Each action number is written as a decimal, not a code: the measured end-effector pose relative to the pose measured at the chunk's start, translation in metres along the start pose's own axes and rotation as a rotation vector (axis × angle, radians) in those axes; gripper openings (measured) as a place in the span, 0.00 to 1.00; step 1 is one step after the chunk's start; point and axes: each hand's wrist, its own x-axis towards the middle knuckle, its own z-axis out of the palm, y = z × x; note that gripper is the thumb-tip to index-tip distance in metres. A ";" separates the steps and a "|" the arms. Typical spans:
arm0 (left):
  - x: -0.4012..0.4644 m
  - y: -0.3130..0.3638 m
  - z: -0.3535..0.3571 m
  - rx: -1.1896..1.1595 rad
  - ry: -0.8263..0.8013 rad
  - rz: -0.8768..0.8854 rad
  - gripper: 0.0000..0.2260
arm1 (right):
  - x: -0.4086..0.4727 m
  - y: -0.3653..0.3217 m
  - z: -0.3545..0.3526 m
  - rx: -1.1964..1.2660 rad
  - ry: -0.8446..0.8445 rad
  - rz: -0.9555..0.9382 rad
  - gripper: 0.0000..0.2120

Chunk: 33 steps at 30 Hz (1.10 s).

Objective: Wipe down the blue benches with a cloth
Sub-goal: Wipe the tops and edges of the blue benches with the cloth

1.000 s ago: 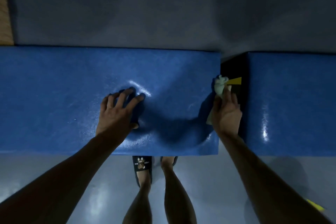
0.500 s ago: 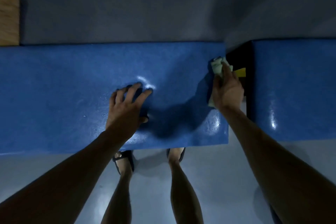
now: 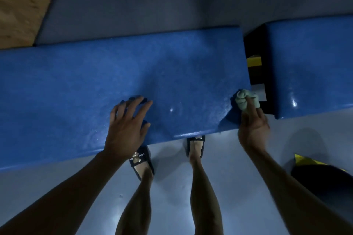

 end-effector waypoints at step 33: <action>-0.020 -0.032 0.009 -0.045 0.075 0.006 0.25 | -0.059 -0.106 0.022 -0.068 -0.333 -0.545 0.28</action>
